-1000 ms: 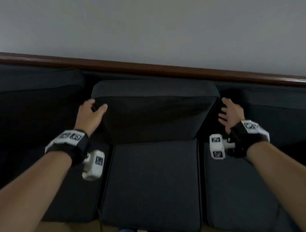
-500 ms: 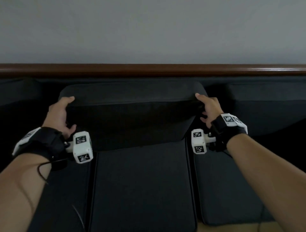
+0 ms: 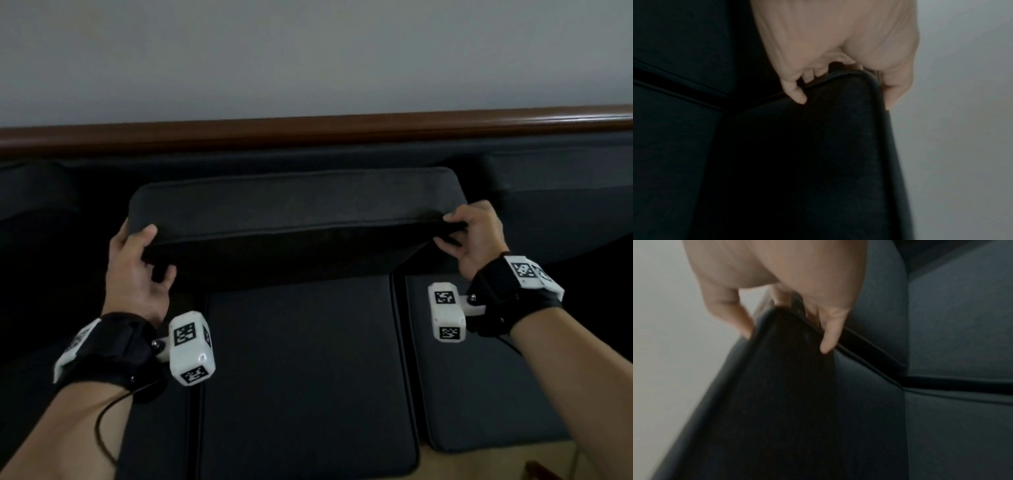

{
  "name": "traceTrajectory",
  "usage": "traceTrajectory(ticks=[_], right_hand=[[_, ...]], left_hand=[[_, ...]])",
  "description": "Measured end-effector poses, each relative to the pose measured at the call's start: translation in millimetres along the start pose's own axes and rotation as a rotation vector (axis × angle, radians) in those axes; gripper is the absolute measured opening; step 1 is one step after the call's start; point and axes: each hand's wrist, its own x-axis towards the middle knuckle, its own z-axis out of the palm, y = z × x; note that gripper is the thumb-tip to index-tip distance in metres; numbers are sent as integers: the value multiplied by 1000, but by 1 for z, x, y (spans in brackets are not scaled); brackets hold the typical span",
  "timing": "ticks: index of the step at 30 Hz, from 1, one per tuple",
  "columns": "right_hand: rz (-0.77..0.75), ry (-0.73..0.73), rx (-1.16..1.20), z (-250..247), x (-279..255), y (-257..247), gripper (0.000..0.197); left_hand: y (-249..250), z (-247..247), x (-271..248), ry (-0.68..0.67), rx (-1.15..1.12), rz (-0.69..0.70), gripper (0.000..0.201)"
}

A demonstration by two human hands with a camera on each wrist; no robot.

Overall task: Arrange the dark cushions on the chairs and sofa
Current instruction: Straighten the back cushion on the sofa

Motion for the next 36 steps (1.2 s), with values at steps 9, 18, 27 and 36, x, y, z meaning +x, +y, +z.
traceTrajectory(ticks=[9,18,27,36], right_hand=[[36,136,117,8,9,4,21],[18,190,182,19,9,8,38],[-50,195,84,23,17,3,47],[-80,79,-213,-14,6,42,61]], left_hand=[[8,18,9,-108,66,13,53],[10,24,18,-154,110,12,50],[9,38,10,-70,125,6,60],[1,15,-2,-40,206,86,73]])
